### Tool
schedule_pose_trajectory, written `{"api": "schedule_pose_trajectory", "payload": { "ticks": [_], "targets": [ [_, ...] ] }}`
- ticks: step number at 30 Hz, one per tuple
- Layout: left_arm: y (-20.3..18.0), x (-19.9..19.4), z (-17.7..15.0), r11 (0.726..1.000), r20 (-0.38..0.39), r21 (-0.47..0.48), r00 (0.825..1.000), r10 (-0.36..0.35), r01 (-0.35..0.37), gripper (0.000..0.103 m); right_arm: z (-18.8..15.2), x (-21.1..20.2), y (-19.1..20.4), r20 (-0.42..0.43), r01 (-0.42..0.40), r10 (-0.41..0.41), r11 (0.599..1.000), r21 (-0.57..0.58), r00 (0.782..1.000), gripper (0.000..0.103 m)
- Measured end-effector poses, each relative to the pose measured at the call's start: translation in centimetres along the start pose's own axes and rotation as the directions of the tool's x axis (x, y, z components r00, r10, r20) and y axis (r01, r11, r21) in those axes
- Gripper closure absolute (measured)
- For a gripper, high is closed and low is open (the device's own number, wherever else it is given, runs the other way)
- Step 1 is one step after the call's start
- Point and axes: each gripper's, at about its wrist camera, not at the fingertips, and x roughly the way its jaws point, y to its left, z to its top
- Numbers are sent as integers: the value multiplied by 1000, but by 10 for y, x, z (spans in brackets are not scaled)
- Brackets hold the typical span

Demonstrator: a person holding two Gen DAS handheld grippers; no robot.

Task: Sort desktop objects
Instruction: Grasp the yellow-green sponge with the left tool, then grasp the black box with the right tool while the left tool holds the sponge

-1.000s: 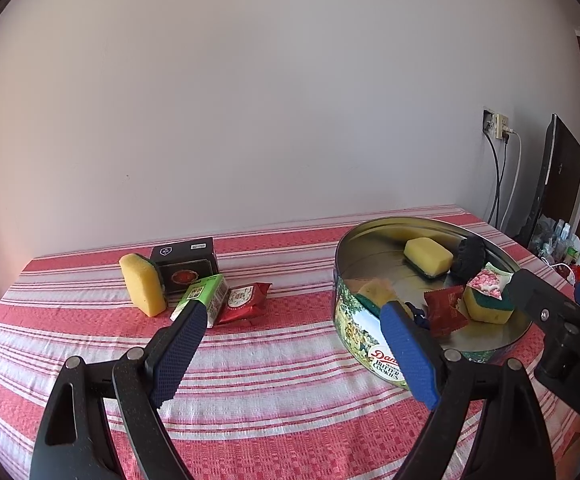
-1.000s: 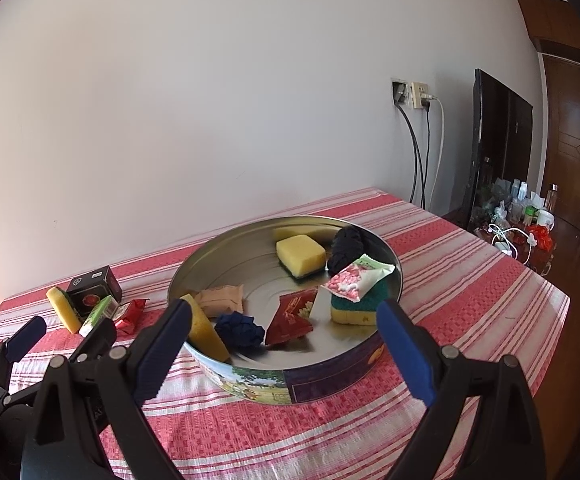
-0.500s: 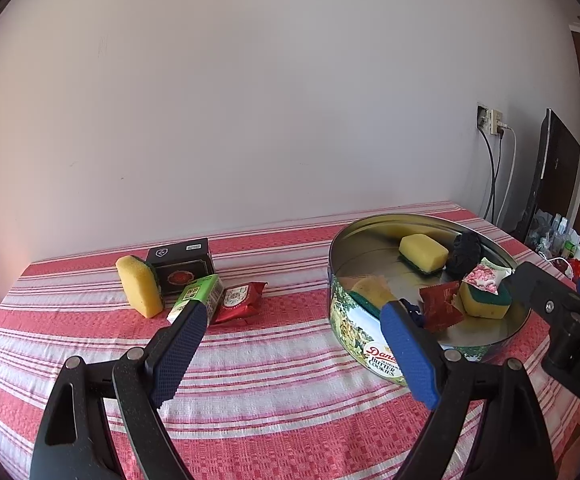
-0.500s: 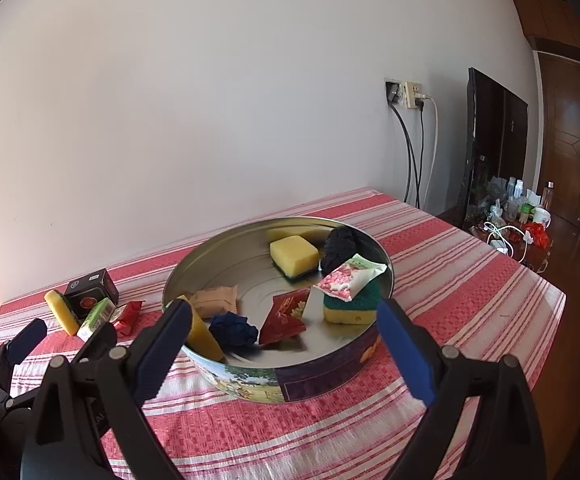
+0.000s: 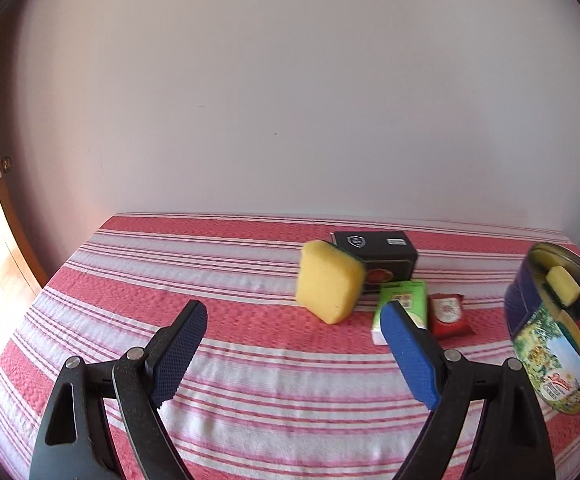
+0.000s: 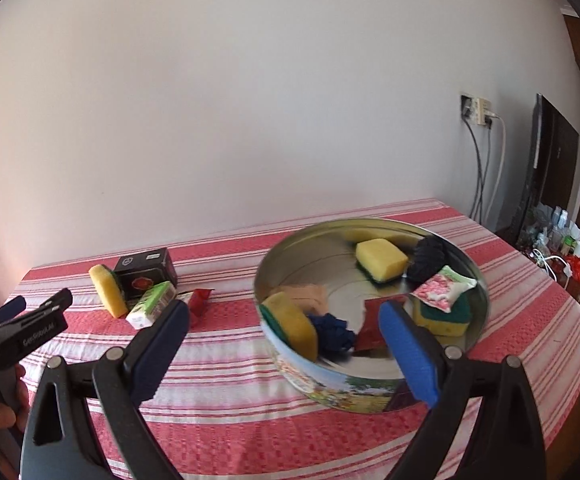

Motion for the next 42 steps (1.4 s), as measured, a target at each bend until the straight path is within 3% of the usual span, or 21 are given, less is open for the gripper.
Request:
{"api": "schedule_pose_trajectory", "payload": {
  "ticks": [5,11,14,17,18,20,22,25,32,35,39,42],
  "targets": [
    [-4,43,20,999,-35,42,999,17,-15,13,2,16,44,-7,-80,80,993,-87,997,8],
    [-25,100,25,994,-158,25,983,-97,102,13,8,53,68,-81,-136,128,984,-113,988,14],
    [-38,124,22,996,-199,53,978,-58,69,13,15,69,74,-103,-148,136,983,-113,985,13],
    [-39,136,16,994,-172,107,984,43,-25,13,22,83,83,-105,-162,150,979,-122,983,12],
    [-32,139,15,996,-189,85,981,40,-24,14,26,89,86,-110,-184,172,976,-119,979,10],
    [-17,139,14,999,-207,8,977,-40,43,42,34,103,92,-110,-218,207,970,-106,972,7],
    [-10,137,12,1000,-219,19,976,-6,10,59,40,118,101,-106,-261,250,960,-100,962,2],
    [4,129,11,998,-194,38,979,59,-53,66,45,149,124,-163,-342,321,932,-120,933,1],
    [36,102,29,996,-118,-24,990,83,-86,66,39,210,175,-297,-396,315,876,-274,902,1],
    [41,106,40,996,-115,-38,990,77,-82,66,32,235,193,-358,-393,270,857,-333,894,1],
    [40,113,43,995,-127,-41,988,84,-90,66,18,254,208,-354,-328,182,849,-414,917,5],
    [41,115,43,995,-138,-51,987,80,-88,66,12,247,213,-300,-299,169,831,-469,939,7]
  ]
}}
